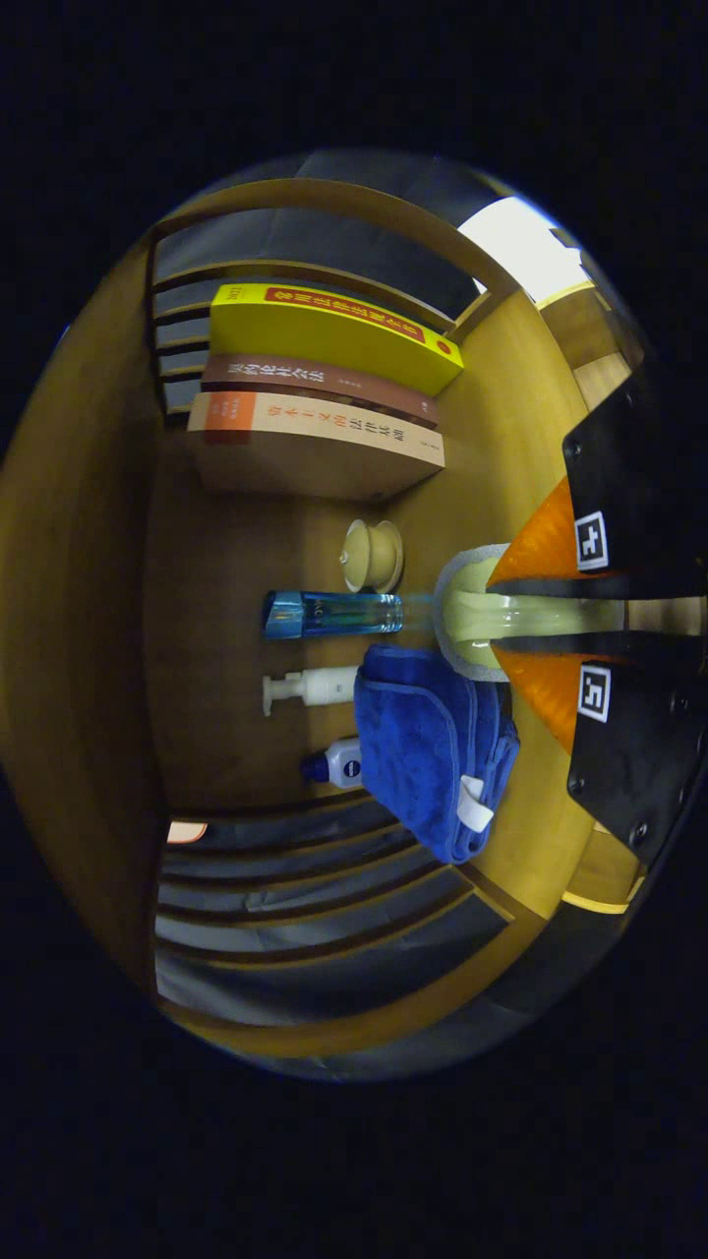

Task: Pull open the drawer, take out the items inside it, and place them on the countertop above the cabinet.

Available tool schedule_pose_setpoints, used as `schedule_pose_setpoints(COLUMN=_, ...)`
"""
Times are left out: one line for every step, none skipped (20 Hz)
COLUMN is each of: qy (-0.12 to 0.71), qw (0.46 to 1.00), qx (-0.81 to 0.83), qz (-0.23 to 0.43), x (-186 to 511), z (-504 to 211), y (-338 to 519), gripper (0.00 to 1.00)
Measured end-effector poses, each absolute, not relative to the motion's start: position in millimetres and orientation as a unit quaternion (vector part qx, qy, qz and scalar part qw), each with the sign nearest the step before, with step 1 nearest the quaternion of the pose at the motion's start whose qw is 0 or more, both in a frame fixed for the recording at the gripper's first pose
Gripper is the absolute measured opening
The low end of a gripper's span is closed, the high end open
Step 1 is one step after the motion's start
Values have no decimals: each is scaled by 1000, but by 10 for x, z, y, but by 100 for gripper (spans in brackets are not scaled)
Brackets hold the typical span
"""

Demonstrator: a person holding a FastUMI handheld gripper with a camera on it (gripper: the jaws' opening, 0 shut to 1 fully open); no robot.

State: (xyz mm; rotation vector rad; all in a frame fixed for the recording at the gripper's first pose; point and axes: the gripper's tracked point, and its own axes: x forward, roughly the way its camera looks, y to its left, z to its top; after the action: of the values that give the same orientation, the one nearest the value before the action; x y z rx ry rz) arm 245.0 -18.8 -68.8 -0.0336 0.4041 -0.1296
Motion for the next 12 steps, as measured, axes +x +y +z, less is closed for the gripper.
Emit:
schedule_pose_setpoints(qy=196, qw=978, qx=-23, qz=-68, x=2501, z=-701, y=-210, gripper=22)
schedule_pose_setpoints(qy=195, qw=978, qx=-30, qz=-70, x=2529, z=-684, y=-220, gripper=24)
schedule_pose_setpoints(qy=197, qw=977, qx=-36, qz=-68, x=2561, z=-706, y=-202, gripper=24)
schedule_pose_setpoints(qy=199, qw=977, qx=-42, qz=-67, x=2573, z=-699, y=-192, gripper=25)
schedule_pose_setpoints(qy=198, qw=977, qx=-45, qz=-69, x=2592, z=-693, y=-192, gripper=25)
schedule_pose_setpoints(qy=198, qw=976, qx=-47, qz=-71, x=2615, z=-716, y=-200, gripper=27)
schedule_pose_setpoints(qy=201, qw=976, qx=-47, qz=-70, x=2624, z=-737, y=-189, gripper=29)
schedule_pose_setpoints(qy=204, qw=975, qx=-48, qz=-70, x=2605, z=-746, y=-187, gripper=32)
schedule_pose_setpoints(qy=202, qw=975, qx=-52, qz=-73, x=2624, z=-748, y=-209, gripper=32)
schedule_pose_setpoints(qy=202, qw=976, qx=-51, qz=-69, x=2604, z=-727, y=-178, gripper=32)
schedule_pose_setpoints(qy=201, qw=976, qx=-49, qz=-66, x=2586, z=-719, y=-159, gripper=33)
schedule_pose_setpoints(qy=197, qw=977, qx=-48, qz=-65, x=2568, z=-684, y=-148, gripper=35)
